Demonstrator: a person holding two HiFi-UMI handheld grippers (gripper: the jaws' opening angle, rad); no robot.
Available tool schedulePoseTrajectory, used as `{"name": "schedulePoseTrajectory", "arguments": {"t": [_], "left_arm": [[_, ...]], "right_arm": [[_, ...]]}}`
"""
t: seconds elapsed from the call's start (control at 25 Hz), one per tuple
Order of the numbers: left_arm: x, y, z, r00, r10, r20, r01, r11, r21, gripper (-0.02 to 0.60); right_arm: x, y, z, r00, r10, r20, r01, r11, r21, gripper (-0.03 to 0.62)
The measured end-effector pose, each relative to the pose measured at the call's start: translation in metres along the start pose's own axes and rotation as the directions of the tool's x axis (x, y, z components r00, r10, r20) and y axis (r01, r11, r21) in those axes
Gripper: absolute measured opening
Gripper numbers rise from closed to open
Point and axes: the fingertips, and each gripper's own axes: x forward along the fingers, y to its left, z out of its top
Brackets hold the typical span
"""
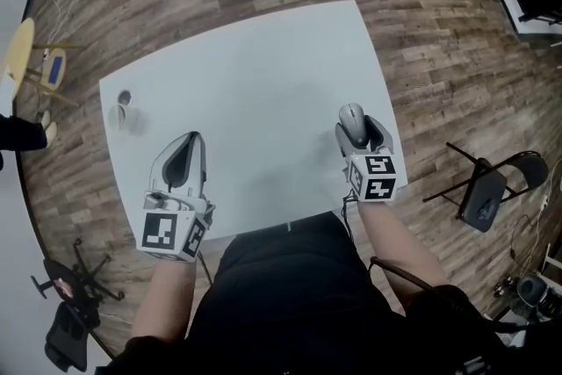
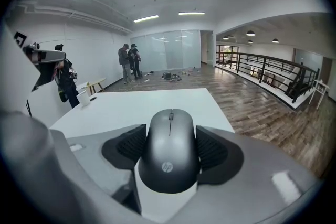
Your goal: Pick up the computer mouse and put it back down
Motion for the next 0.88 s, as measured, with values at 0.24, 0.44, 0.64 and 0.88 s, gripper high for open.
{"name": "schedulePoseTrajectory", "arguments": {"t": [0.24, 0.44, 0.64, 0.88], "left_arm": [[0.000, -0.014, 0.009, 0.999, -0.030, 0.043, 0.030, 1.000, 0.006, 0.005], [-0.004, -0.018, 0.027, 0.995, -0.032, 0.093, 0.029, 0.999, 0.032, 0.005], [-0.013, -0.014, 0.035, 0.993, -0.009, 0.117, 0.004, 0.999, 0.041, 0.005], [-0.028, -0.007, 0.040, 0.988, 0.004, 0.151, -0.014, 0.998, 0.064, 0.005]], "right_arm": [[-0.022, 0.004, 0.025, 0.998, 0.013, 0.067, -0.011, 1.000, -0.030, 0.296], [-0.040, 0.006, 0.049, 0.993, 0.030, 0.115, -0.025, 0.999, -0.044, 0.296], [-0.058, 0.004, 0.068, 0.988, 0.050, 0.147, -0.043, 0.998, -0.049, 0.296], [-0.085, 0.005, 0.088, 0.977, 0.065, 0.201, -0.055, 0.997, -0.055, 0.296]]}}
